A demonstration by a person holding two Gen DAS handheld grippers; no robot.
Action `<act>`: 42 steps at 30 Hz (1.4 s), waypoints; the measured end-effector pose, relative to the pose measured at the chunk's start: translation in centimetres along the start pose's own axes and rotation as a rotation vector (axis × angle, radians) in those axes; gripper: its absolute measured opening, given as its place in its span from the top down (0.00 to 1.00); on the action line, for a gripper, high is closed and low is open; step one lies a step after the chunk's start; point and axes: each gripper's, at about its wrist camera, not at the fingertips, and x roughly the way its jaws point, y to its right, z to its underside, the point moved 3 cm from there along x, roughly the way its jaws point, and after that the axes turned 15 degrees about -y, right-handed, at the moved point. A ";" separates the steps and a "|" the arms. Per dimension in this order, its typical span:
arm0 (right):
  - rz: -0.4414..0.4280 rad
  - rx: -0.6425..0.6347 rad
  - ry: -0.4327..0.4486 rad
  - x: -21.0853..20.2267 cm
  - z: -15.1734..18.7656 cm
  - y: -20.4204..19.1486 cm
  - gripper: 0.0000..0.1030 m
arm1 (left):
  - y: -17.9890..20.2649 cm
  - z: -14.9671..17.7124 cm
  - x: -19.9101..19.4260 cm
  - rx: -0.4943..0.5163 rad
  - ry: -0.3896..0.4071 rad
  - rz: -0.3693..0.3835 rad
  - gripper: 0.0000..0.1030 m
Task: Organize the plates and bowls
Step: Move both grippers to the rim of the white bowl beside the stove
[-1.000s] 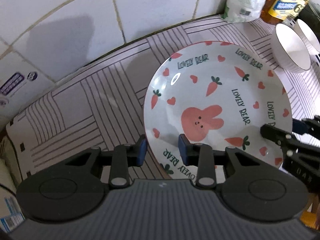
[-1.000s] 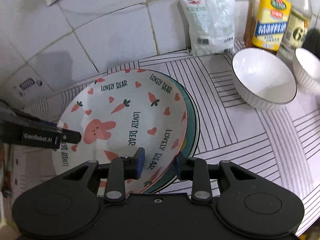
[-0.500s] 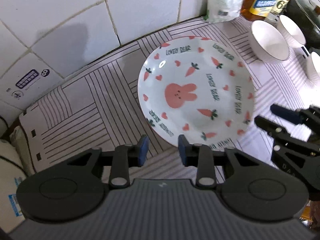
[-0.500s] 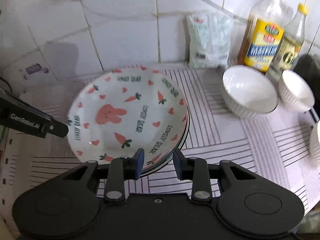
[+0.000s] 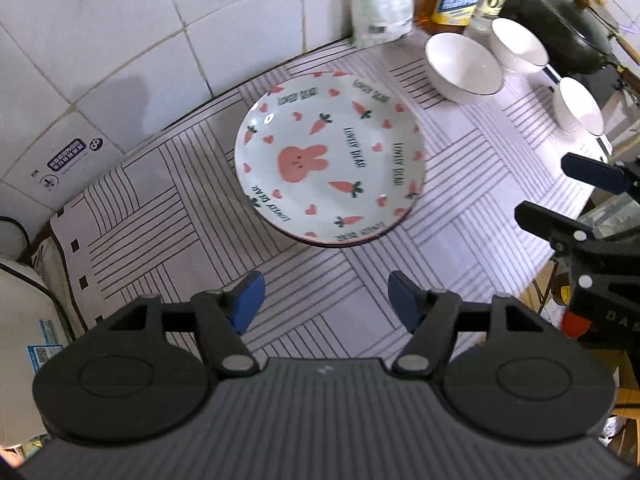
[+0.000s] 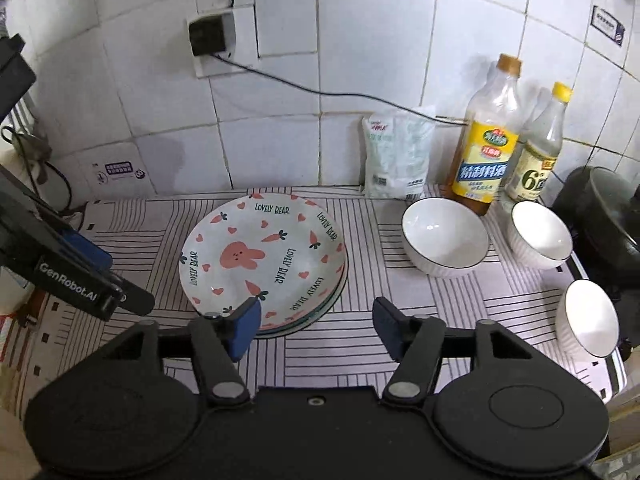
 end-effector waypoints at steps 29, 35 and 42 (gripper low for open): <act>0.137 0.169 0.047 -5.3 6.1 18.0 0.04 | 18.7 -3.8 -4.1 0.061 0.102 -0.031 0.17; 0.098 0.171 0.085 -4.1 7.3 24.8 0.04 | 22.5 -7.0 -2.3 0.011 0.087 -0.023 0.17; 0.090 0.093 0.121 -0.6 8.1 30.5 0.04 | 25.8 -11.0 1.7 -0.058 0.049 -0.066 0.17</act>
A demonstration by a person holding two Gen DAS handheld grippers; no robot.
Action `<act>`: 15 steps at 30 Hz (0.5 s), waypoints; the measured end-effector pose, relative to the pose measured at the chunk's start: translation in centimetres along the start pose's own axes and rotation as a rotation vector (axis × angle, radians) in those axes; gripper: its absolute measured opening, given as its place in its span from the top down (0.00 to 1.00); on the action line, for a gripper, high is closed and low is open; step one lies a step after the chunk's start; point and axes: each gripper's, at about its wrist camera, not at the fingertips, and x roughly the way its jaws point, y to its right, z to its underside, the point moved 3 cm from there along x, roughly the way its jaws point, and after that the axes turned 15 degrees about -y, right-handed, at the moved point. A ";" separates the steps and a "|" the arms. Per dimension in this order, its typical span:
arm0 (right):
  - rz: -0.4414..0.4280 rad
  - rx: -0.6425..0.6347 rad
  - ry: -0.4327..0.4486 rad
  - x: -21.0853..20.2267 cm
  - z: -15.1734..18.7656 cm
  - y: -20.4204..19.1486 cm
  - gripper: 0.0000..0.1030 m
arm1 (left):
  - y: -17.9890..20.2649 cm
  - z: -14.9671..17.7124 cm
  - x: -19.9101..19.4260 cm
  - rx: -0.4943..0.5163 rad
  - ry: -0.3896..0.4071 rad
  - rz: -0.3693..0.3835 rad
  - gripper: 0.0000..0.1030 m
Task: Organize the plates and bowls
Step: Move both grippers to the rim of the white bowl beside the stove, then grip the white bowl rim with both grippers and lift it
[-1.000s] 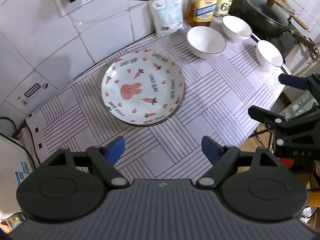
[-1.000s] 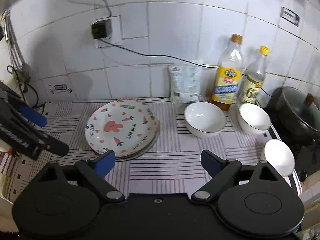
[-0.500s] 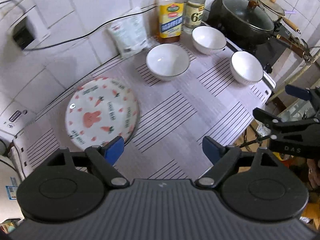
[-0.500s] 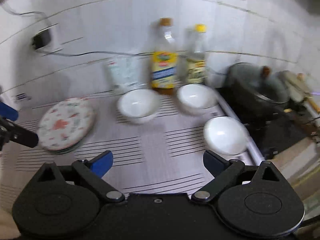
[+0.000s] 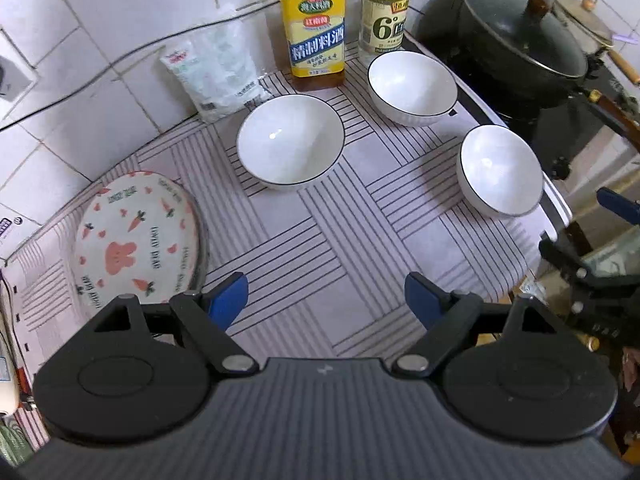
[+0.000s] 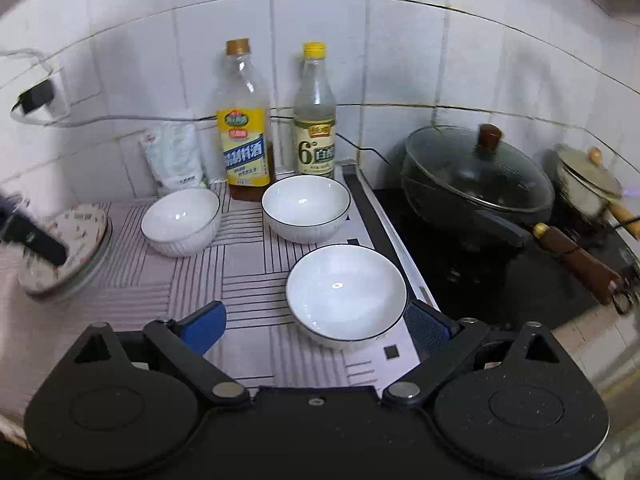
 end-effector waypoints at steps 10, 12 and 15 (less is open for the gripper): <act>0.059 -0.215 -0.028 7.1 2.4 1.2 0.04 | 4.3 -3.5 4.6 -0.099 -0.044 0.120 0.11; 0.039 -0.209 -0.018 7.9 2.4 1.4 0.04 | 5.2 -4.3 5.5 -0.104 -0.033 0.140 0.11; 0.016 -0.179 -0.040 9.4 2.4 1.7 0.04 | 6.6 -5.6 6.7 -0.085 -0.007 0.137 0.11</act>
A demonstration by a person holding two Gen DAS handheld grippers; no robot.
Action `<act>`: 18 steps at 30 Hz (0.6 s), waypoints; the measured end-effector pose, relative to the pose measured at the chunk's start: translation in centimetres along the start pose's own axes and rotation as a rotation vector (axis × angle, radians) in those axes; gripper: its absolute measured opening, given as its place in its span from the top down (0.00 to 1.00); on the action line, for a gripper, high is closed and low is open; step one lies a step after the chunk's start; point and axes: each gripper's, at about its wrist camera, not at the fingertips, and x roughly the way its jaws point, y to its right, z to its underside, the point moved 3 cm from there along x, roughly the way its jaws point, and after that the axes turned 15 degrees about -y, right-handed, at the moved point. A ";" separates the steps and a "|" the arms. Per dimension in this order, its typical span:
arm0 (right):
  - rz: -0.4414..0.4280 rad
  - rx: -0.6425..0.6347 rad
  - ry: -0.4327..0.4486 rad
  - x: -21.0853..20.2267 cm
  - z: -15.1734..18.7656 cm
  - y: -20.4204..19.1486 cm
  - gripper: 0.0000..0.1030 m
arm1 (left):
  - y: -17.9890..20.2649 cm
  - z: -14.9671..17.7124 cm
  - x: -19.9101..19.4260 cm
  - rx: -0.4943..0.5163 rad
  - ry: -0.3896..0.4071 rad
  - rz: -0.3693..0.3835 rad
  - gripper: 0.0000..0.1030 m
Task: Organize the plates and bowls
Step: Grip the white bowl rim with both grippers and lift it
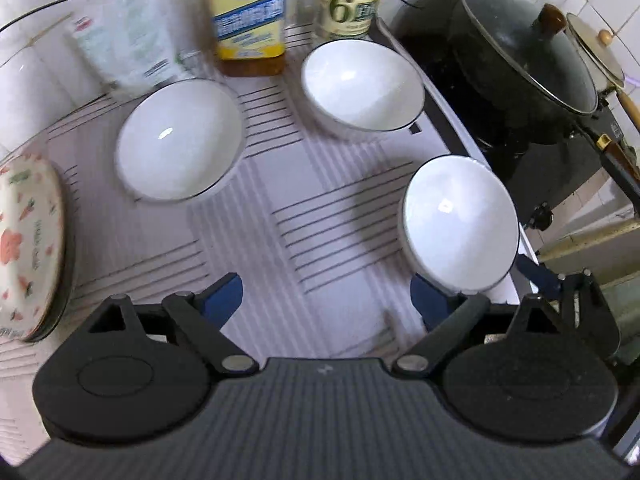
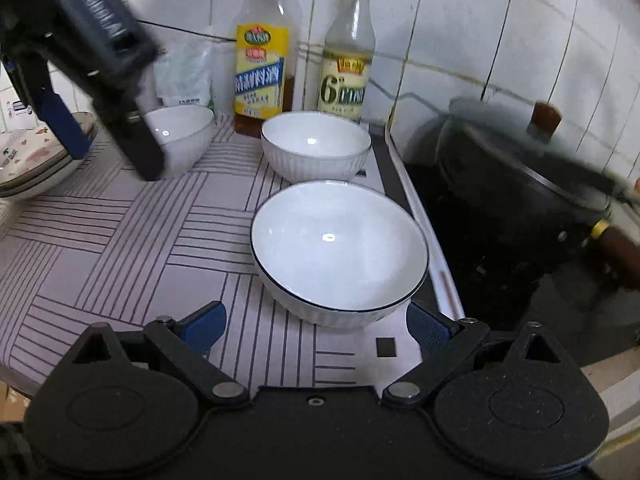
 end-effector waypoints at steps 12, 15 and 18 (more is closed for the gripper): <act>-0.092 0.088 0.109 5.0 -0.5 2.2 0.04 | 3.1 -3.4 7.0 0.083 0.018 0.035 0.32; -0.167 0.127 0.135 5.8 -0.4 2.9 0.04 | 3.0 -3.4 7.7 0.064 -0.004 0.095 0.53; -0.176 0.137 0.143 6.1 -0.5 2.7 0.04 | 2.7 -3.3 7.9 0.049 -0.004 0.157 0.68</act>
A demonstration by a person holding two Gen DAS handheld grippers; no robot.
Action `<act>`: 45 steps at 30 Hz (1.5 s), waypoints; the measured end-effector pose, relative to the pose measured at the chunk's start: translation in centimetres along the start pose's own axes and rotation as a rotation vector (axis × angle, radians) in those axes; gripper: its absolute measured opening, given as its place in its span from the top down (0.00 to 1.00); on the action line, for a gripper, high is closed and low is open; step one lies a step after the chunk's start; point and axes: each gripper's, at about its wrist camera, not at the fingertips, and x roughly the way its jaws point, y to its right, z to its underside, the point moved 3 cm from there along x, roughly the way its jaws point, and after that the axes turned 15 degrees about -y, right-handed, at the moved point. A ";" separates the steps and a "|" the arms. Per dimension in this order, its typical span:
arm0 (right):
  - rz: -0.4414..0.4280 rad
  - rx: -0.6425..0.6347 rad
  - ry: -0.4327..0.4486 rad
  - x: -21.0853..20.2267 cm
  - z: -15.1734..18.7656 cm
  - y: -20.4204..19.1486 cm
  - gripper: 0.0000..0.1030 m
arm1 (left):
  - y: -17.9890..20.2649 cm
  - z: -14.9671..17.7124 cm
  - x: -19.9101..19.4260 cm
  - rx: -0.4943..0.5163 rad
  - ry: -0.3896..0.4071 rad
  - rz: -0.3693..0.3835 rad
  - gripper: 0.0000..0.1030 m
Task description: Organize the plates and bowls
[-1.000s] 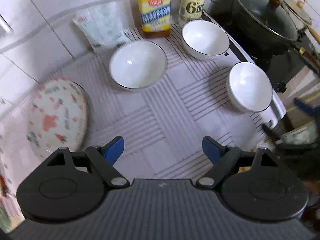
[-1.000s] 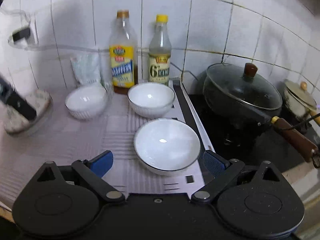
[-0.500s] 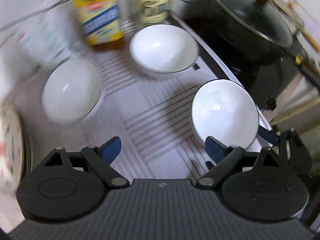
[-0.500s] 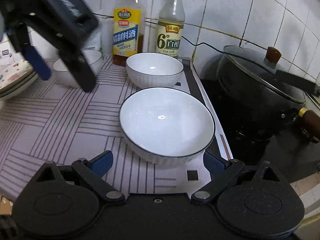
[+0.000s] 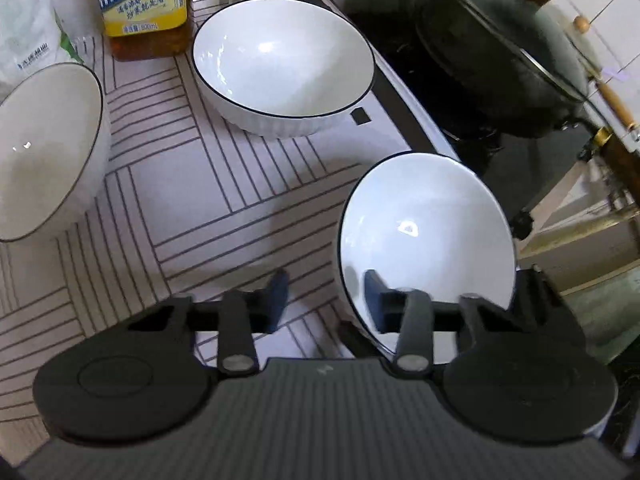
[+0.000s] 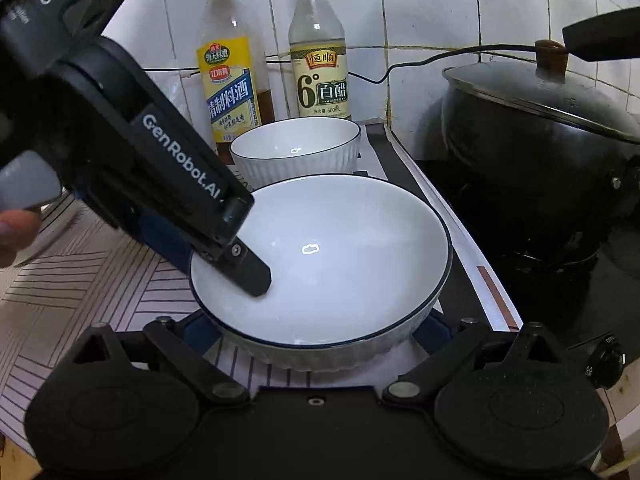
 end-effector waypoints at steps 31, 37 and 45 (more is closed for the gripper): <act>-0.233 -0.276 0.031 -0.8 -1.5 -12.4 0.05 | -10.1 9.6 -8.1 -0.156 0.079 -0.144 0.82; -0.296 -0.343 0.009 1.0 -1.8 -15.2 0.05 | -13.1 11.4 -8.0 -0.240 0.071 -0.165 0.82; -0.330 -0.419 -0.049 3.6 -1.7 -17.3 0.05 | -14.9 12.3 -6.4 -0.279 0.036 -0.182 0.82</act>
